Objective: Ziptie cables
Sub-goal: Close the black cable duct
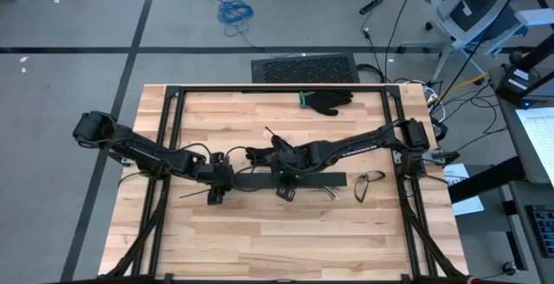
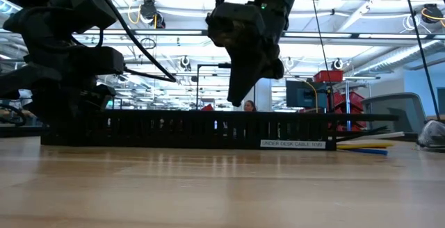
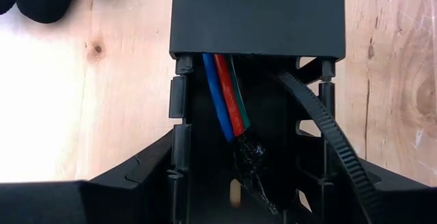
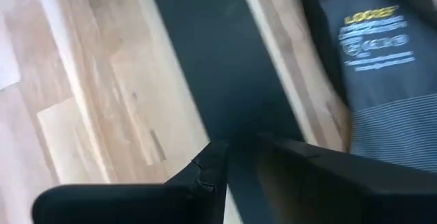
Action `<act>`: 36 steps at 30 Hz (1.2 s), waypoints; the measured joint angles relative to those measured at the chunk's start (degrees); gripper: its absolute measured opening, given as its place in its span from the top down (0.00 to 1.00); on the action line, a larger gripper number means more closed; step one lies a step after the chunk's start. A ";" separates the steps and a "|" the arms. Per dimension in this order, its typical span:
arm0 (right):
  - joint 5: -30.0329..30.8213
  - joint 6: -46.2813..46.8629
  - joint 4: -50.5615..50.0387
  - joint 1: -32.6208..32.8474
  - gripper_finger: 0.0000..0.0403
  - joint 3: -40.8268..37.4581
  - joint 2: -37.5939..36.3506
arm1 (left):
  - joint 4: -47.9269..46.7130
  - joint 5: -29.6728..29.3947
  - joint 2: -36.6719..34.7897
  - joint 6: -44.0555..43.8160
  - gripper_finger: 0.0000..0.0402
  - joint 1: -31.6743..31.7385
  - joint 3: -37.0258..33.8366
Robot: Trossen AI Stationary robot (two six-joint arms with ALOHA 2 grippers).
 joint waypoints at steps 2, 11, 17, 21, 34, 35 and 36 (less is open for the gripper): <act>-0.76 0.02 -0.10 0.04 0.83 0.00 0.00 | -0.02 -0.03 0.00 0.02 0.36 0.00 0.00; -0.58 -1.51 0.04 -0.90 0.83 0.02 1.84 | 0.04 -0.36 0.00 -0.11 0.36 0.00 0.00; -0.53 -1.74 3.40 -0.85 0.96 0.22 4.43 | 0.12 -0.38 0.01 -0.09 0.36 0.02 -0.02; -0.26 -0.14 9.57 -0.90 0.99 0.20 5.51 | 0.16 -0.36 0.00 -0.09 0.36 0.02 -0.04; 0.84 2.62 22.26 -2.89 1.00 -0.28 4.34 | 1.21 -0.40 0.02 0.28 0.36 0.02 -0.11; 0.82 2.60 22.66 -2.85 1.00 -0.28 3.09 | 1.19 -0.40 0.02 0.48 0.36 0.02 -0.11; 0.82 2.51 22.48 -2.80 1.00 -0.20 1.92 | 1.19 -0.40 0.02 0.59 0.36 0.02 -0.11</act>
